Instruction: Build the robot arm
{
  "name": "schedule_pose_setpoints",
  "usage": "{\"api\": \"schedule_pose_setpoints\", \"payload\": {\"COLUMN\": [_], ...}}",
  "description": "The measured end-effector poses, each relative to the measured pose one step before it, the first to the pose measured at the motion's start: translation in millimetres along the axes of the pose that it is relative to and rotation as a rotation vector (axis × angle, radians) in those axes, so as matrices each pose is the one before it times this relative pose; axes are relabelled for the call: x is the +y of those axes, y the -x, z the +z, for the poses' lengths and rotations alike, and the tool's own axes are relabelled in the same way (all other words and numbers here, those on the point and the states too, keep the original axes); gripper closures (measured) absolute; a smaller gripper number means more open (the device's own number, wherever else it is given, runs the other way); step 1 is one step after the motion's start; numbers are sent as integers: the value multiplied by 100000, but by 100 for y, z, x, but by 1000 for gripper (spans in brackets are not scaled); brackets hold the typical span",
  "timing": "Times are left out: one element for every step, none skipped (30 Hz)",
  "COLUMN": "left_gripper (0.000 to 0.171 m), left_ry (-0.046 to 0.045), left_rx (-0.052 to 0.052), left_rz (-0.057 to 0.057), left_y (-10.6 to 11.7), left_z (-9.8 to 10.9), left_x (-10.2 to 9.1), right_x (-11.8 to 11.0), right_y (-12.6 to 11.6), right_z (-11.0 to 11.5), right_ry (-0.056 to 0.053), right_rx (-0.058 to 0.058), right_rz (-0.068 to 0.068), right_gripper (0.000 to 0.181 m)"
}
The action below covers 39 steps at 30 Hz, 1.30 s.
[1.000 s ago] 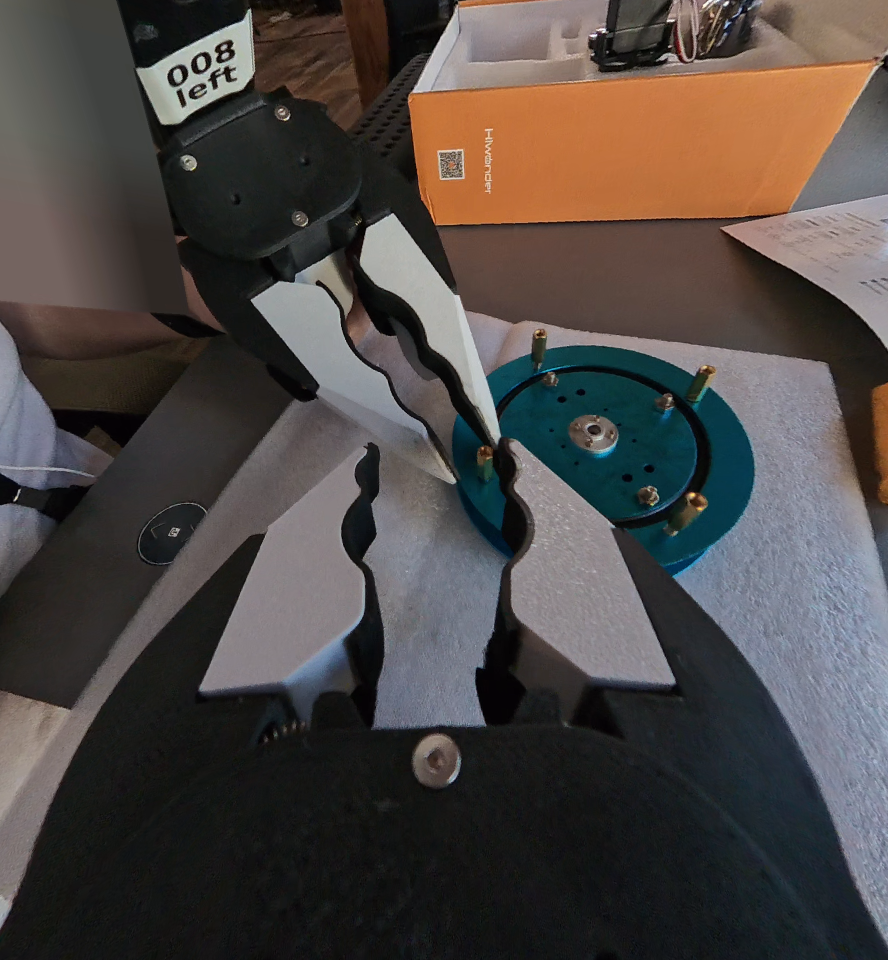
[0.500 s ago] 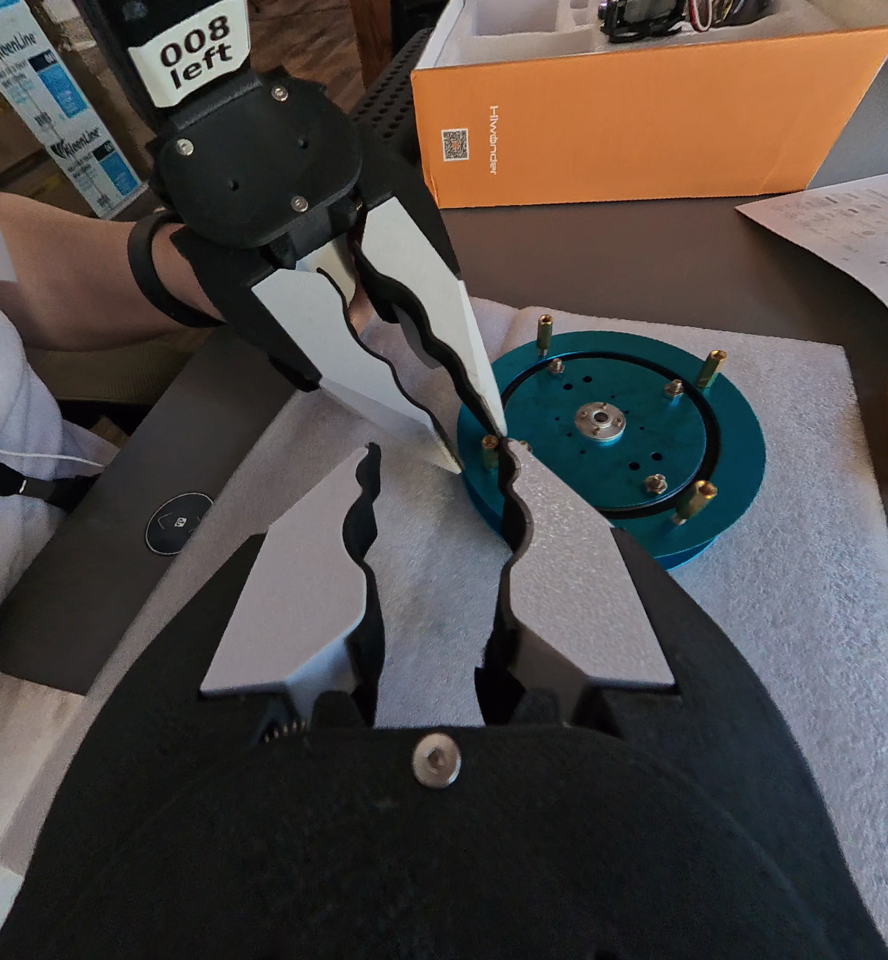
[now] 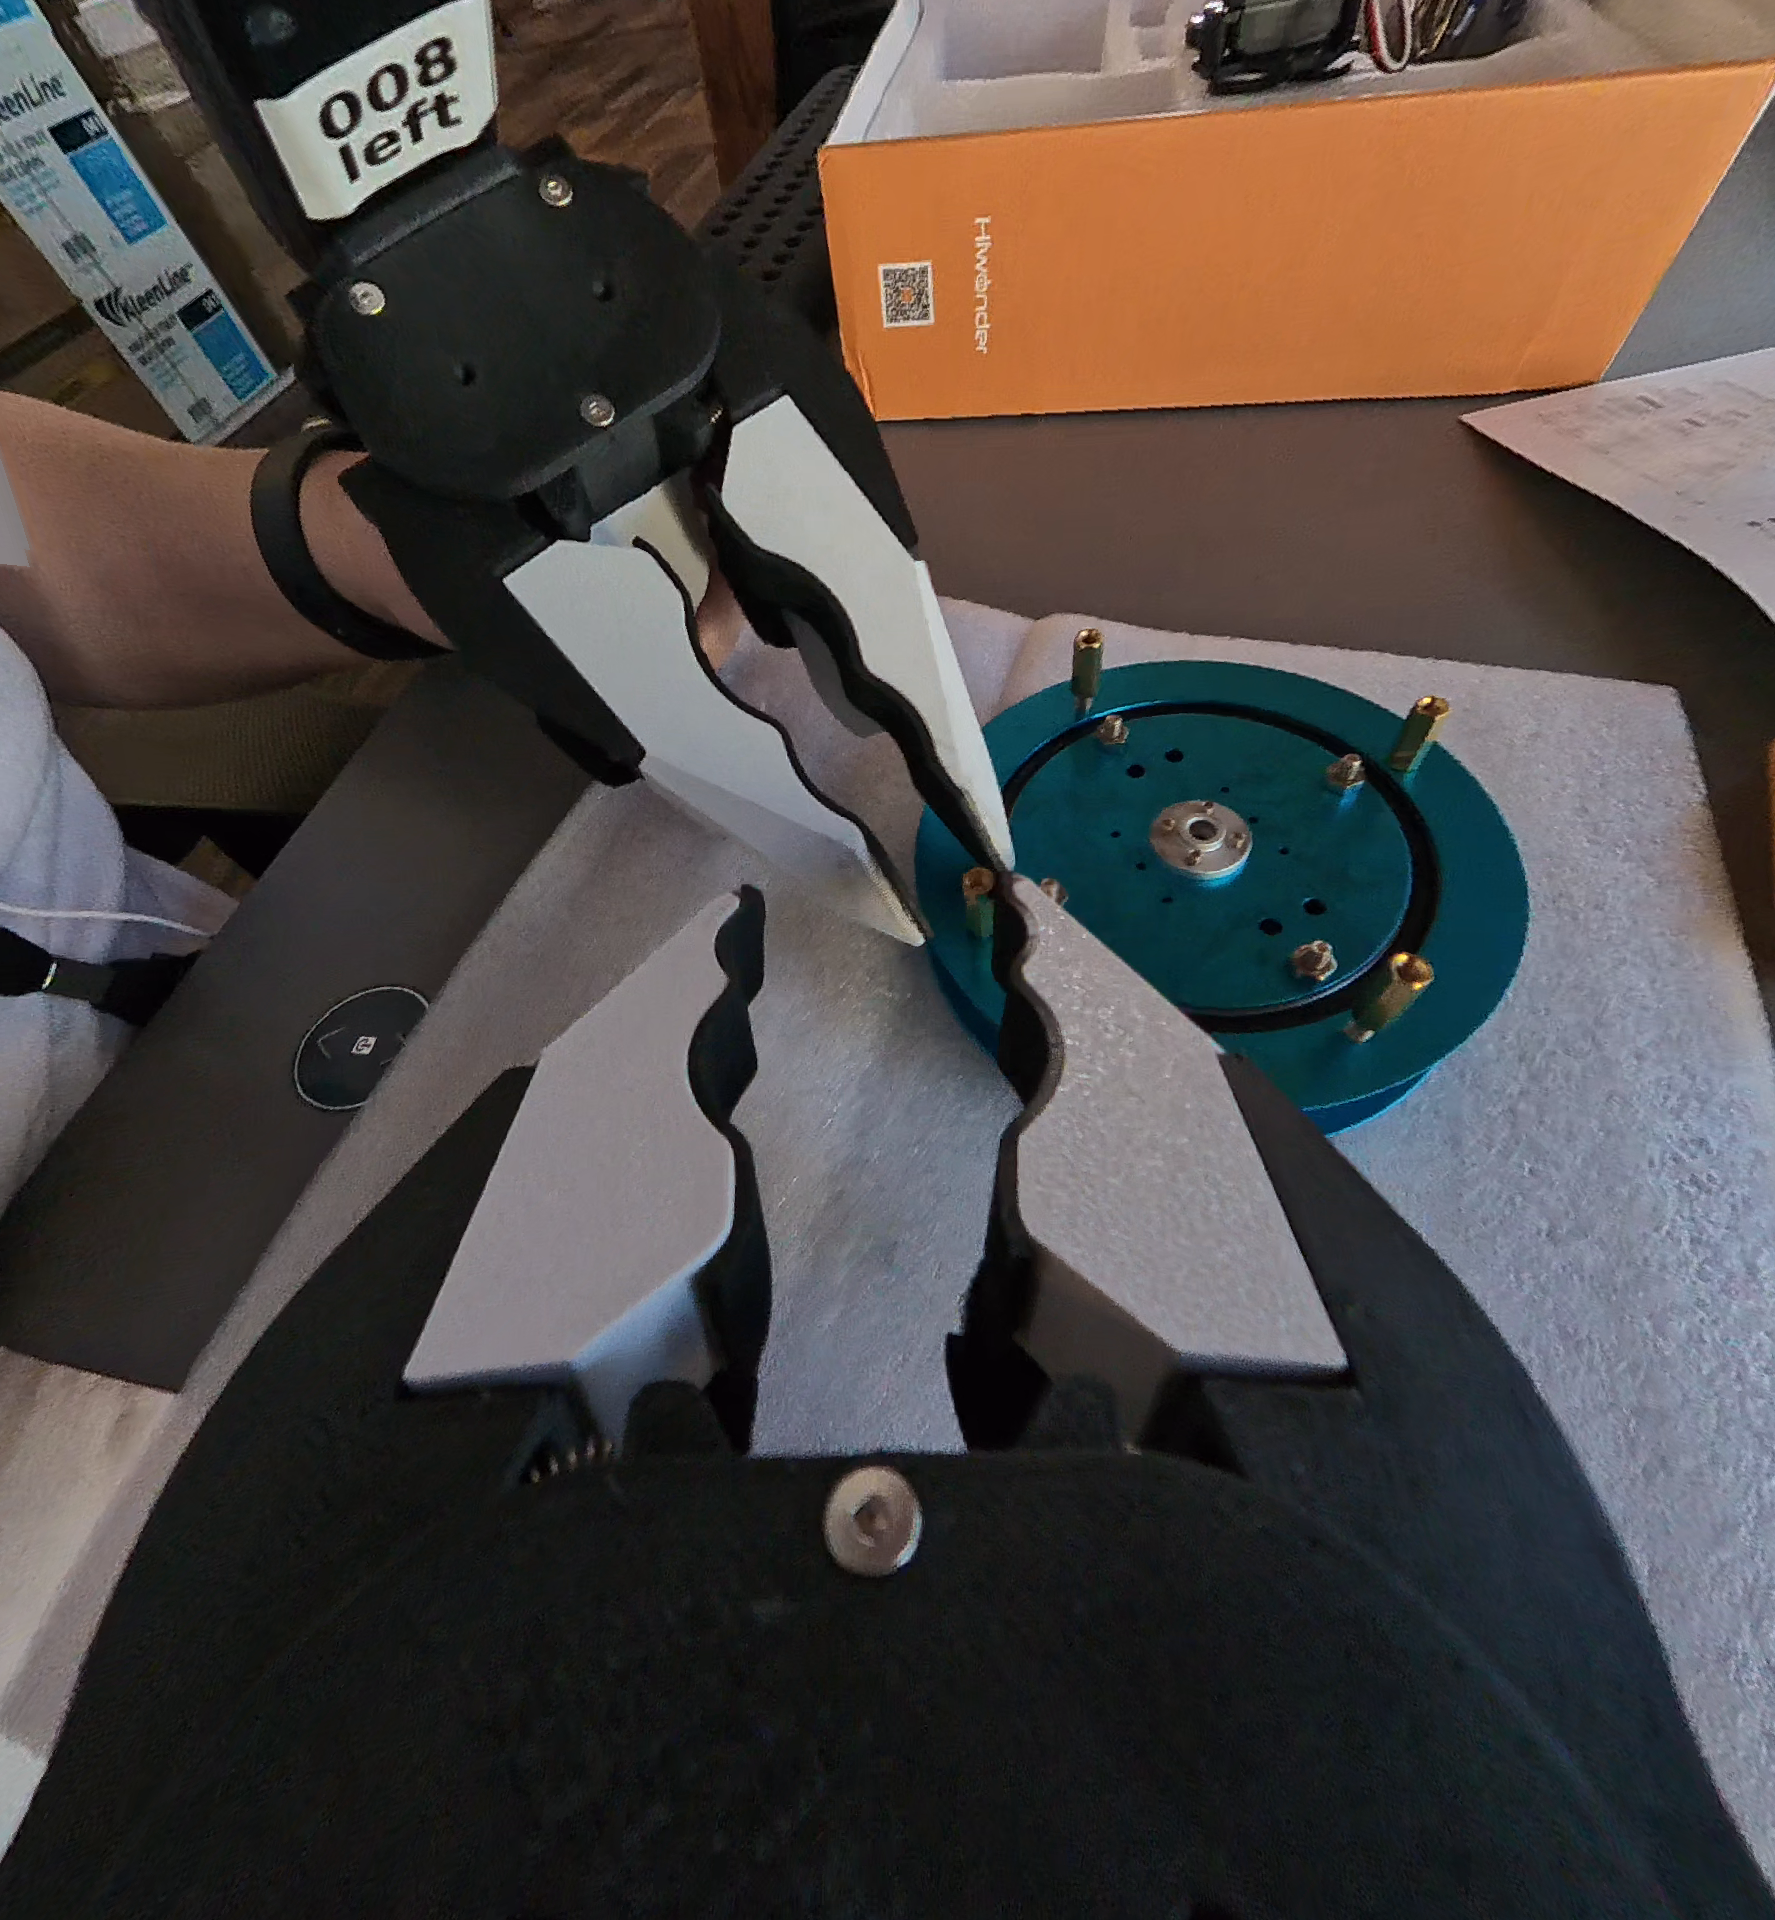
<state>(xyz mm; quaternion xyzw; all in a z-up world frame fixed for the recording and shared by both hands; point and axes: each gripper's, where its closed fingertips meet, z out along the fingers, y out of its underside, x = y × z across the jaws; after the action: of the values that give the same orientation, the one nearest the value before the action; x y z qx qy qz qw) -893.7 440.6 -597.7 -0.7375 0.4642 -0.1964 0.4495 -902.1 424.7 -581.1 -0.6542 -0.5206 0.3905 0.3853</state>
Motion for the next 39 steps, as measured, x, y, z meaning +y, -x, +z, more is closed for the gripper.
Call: {"api": "schedule_pose_setpoints", "payload": {"left_gripper": [154,154,154,154,154,154,154,154,154,154,154,154,154,154,154,154,154,154,154,155,155,154,154,154,154,154,154,154,154,154,154,154,154,154,154,154,154,154,154], "left_ry": [-7,17,-17,-7,3,0,-4,-17,-10,-2,24,43,-13,-11,-45,-44,18,-1,10,-10,-14,-22,-16,16,54,79,39,76,-26,-16,-10,36,29,19,13,14,12,-8,3], "left_rx": [83,-21,-71,-98,-30,-19,-70,-70,-49,-62,-129,143,107,95,-53,-77,-32,-39,-15,-25,-40,-53,-75,-73,-10,132,231,281,136,25,-10,-43,-59,-38,-3,0,-14,-25,4], "left_rz": [10,86,51,-34,-14,-7,-7,21,-16,-52,-77,5,27,87,130,120,103,88,36,25,14,6,35,54,-8,-74,-162,-208,-149,-45,-2,54,89,62,-10,-18,15,4,8], "left_y": [-18,-5,5,25,3,11,11,11,6,19,21,-12,-3,-16,-1,2,-3,3,0,5,5,13,-2,14,4,-3,-4,-5,-2,7,11,0,10,-5,8,7,-2,4,0], "left_z": [-10,1,-4,-2,0,5,-5,1,1,-2,3,7,1,-4,-6,-7,6,-5,6,1,6,-5,8,-1,8,16,10,7,-3,-1,0,12,5,6,4,4,6,1,0], "left_x": [-8,-1,-1,3,0,-2,-9,-2,-1,3,2,13,-12,0,-3,-3,8,1,-4,-1,6,2,3,2,1,1,4,-1,3,1,-11,-5,-1,8,0,0,-3,-1,0], "right_x": [31,37,-61,-205,-264,-201,-68,116,243,171,87,121,95,61,26,-81,-152,-127,-105,-88,-12,83,117,98,44,18,104,119,57,28,-32,-122,-201,-162,-92,14,120,195,172], "right_y": [10,-11,-59,-107,-156,-120,-134,-102,38,194,238,123,33,27,69,57,-112,-174,-136,-120,-12,110,116,102,181,110,55,118,16,-63,-42,-126,-221,-172,-31,44,61,90,160], "right_z": [-172,-172,-145,-91,-10,97,194,248,225,130,26,-81,-168,-231,-224,-183,-102,16,136,210,239,226,175,115,33,-54,-101,-89,-131,-137,-100,-65,34,130,224,258,216,169,82], "right_ry": [-294,-236,-818,-1627,-1938,-1289,-240,1034,1906,1525,795,851,676,175,-155,-967,-1350,-1104,-877,-503,191,890,1090,812,462,284,631,564,78,-144,-497,-885,-1251,-840,-5,857,1416,1661,1291], "right_rx": [564,247,133,171,203,-39,189,346,-249,-793,-642,165,831,653,81,-159,594,676,363,395,-130,-672,-569,-429,-698,-9,337,-162,323,455,-12,210,573,219,-586,-695,-358,-231,-449], "right_rz": [106,501,747,954,1094,933,542,-110,-530,-803,-854,-501,-468,-211,198,618,1055,821,460,286,-48,-478,-650,-634,-593,-355,-13,517,755,674,461,465,365,214,309,-71,-771,-1060,-951], "right_gripper": [139,141,144,147,146,145,141,137,136,136,137,137,138,140,143,146,146,145,142,138,135,135,134,134,135,134,133,132,132,134,136,138,138,138,136,135,134,134,134]}}
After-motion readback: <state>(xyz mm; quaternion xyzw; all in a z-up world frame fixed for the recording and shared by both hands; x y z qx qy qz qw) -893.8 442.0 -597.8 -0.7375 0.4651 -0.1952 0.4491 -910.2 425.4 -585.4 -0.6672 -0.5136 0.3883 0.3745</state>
